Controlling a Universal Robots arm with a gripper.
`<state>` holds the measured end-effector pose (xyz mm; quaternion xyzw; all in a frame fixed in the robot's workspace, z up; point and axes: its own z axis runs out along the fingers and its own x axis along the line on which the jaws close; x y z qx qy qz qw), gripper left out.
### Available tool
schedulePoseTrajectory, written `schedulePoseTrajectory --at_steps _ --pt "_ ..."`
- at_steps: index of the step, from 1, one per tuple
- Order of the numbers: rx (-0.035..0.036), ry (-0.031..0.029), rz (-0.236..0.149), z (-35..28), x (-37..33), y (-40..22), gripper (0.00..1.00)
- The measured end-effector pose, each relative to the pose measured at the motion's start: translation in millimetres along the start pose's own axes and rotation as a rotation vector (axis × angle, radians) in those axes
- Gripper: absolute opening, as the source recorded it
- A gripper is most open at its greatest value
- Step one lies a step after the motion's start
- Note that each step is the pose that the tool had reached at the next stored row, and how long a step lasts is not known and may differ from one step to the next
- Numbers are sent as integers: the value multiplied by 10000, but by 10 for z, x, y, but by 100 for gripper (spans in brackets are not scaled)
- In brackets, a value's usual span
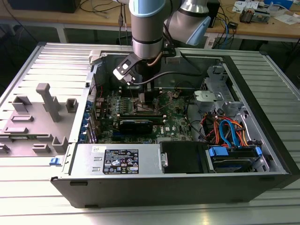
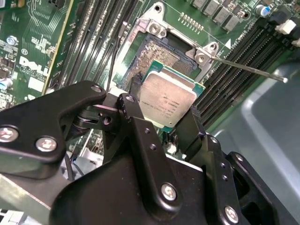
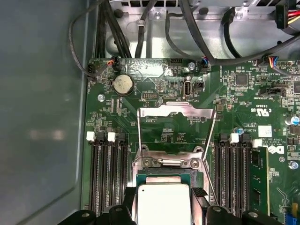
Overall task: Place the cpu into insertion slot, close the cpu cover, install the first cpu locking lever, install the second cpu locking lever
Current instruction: 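Place the cpu into insertion slot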
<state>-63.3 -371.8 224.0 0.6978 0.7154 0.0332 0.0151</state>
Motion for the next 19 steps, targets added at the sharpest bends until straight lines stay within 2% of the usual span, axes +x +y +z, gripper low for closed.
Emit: schedulePoseTrajectory --at_steps 3,13,16,19 --pt "-1 -3 -1 56 -1 -9 55" --pt "-2 -11 36 183 -13 -21 55" --pt "1 -46 34 193 -13 -22 55" --pt "0 -46 33 194 -13 -22 55"
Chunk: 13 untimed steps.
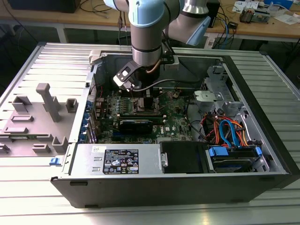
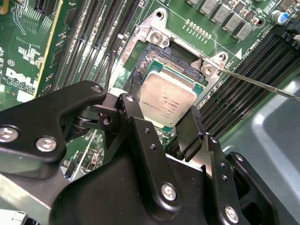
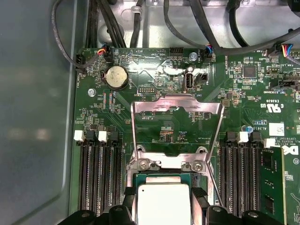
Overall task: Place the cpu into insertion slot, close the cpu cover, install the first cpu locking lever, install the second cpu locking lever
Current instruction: 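Place the cpu into insertion slot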
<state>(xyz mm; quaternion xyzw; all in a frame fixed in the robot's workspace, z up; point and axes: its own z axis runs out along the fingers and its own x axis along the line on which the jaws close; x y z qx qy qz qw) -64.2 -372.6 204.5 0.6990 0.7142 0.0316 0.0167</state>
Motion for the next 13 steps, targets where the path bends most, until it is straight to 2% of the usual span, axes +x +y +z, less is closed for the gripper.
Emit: schedulePoseTrajectory --at_steps 13 --pt "-2 -9 104 10 0 -28 55"
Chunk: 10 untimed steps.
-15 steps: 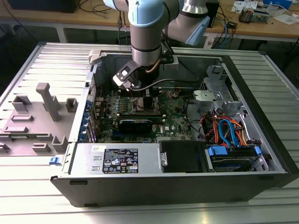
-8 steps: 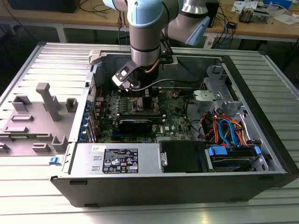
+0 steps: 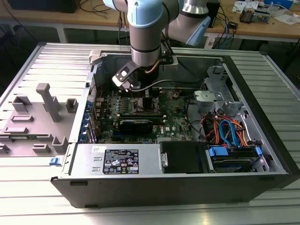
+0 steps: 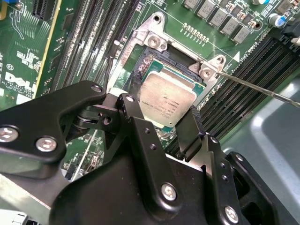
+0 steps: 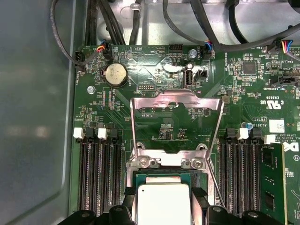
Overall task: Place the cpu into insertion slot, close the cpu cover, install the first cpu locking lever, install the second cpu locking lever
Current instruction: 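Place the cpu into insertion slot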
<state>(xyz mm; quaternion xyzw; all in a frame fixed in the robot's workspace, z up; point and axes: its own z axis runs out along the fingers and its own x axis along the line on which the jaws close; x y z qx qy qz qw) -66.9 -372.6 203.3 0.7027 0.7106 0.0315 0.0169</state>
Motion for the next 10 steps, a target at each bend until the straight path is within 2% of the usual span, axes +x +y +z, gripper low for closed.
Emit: schedulePoseTrajectory --at_steps 10 --pt "-3 -4 80 15 -34 -5 55"
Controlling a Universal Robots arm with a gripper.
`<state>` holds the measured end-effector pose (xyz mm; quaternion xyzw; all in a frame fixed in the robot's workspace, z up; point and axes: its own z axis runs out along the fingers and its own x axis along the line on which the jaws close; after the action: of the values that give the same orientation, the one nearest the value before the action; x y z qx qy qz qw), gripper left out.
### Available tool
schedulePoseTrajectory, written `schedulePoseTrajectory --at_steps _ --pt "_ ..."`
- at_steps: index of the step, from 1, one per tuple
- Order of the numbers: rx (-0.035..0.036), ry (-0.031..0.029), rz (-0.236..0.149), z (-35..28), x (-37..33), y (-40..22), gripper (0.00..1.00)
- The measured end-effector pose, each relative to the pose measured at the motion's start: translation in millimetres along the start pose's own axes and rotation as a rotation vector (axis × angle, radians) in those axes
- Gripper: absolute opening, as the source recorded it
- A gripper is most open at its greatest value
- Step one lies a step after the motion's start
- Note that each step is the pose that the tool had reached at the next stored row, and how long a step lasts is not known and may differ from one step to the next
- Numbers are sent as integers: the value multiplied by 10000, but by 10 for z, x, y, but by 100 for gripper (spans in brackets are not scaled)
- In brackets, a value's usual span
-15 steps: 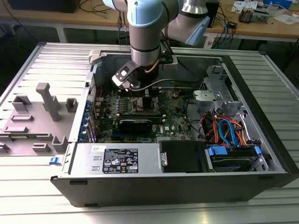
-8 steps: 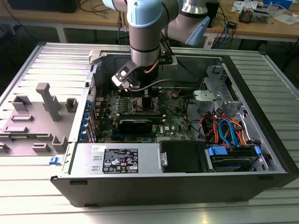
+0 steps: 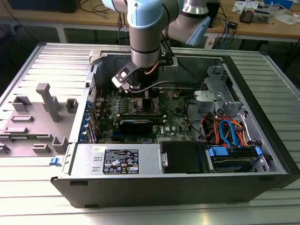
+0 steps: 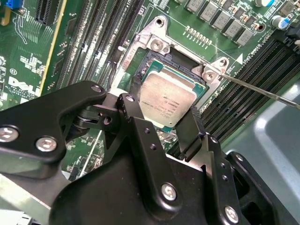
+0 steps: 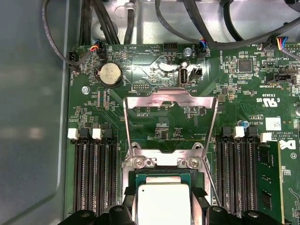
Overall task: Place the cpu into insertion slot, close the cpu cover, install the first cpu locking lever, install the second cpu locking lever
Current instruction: 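Place the cpu into insertion slot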
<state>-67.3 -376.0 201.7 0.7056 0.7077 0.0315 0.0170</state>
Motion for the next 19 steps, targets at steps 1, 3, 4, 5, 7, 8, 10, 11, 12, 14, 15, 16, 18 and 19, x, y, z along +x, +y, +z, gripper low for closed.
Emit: schedulePoseTrajectory --at_steps 1,3,4,5,7,8,10,11,12,14,15,16,18,19 --pt "1 -2 7 4 -1 -1 55" --pt "0 -6 59 14 -2 -1 55" --pt "0 -8 80 18 -2 -2 55" --pt "0 -10 89 21 -2 -2 55" --pt "3 -13 106 30 -2 -3 55" --pt "4 -15 130 34 -2 -3 55" --pt "1 -18 198 45 -2 -4 55" --pt "1 -20 216 47 -2 -4 55" --pt "2 -22 226 48 -2 -4 55" --pt "0 -20 236 50 -2 -4 55" --pt "-1 -19 237 51 -2 -4 55" --pt "0 -20 237 50 -2 -4 55" --pt "-1 -22 237 47 -2 -4 55" --pt "-4 -36 237 43 0 -3 55"
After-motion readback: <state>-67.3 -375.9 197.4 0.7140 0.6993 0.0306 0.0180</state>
